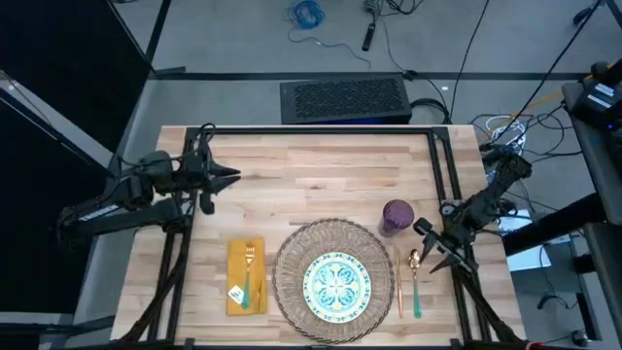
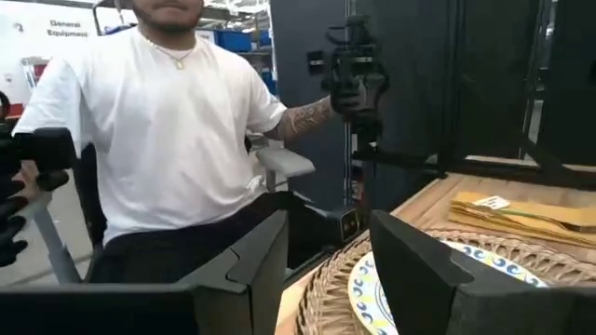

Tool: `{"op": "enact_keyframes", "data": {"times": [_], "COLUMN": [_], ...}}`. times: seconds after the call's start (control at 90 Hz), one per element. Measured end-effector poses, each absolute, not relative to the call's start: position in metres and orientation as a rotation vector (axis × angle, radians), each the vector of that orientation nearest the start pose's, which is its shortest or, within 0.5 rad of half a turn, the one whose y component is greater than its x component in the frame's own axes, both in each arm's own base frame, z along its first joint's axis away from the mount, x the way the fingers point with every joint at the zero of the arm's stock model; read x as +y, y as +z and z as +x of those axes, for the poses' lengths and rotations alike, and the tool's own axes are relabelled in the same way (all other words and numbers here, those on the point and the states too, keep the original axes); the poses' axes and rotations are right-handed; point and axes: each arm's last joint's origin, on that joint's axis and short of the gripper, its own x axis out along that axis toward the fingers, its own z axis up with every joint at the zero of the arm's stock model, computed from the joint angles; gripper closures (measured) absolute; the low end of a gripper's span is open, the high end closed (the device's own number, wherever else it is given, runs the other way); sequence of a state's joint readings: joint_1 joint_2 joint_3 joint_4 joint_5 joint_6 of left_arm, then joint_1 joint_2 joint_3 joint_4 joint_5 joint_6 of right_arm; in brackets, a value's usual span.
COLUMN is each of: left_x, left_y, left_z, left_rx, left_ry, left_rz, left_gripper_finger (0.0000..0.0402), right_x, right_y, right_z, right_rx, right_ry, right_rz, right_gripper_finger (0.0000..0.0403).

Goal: Set table place
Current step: Return to Home Position

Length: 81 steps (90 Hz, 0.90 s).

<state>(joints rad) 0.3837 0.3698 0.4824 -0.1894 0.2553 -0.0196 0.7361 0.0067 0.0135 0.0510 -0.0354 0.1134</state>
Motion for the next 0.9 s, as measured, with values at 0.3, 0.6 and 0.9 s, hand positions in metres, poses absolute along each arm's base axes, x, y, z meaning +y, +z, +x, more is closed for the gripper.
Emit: {"op": "enact_keyframes", "data": {"times": [0.3, 0.6, 0.9], "left_x": [0.0329, 0.0325, 0.0325], "left_y": [0.2787, 0.2804, 0.2804], "left_z": [0.1011, 0.0977, 0.0978], "left_rx": [0.072, 0.055, 0.054], "left_ry": [0.13, 0.157, 0.158], "left_rz": [-0.038, -0.01, -0.035], "left_gripper_finger": [0.0343, 0.0343, 0.0343], "right_x": [0.0659, 0.0659, 0.0579], "right_y": [0.1694, 0.1693, 0.166], "right_z": [0.0717, 0.0717, 0.0812], "right_rx": [0.009, -0.008, 0.019], "right_ry": [0.764, 0.762, 0.604], "right_rz": [0.09, 0.045, -0.017], "right_gripper_finger": [0.0261, 0.0261, 0.0261]}}
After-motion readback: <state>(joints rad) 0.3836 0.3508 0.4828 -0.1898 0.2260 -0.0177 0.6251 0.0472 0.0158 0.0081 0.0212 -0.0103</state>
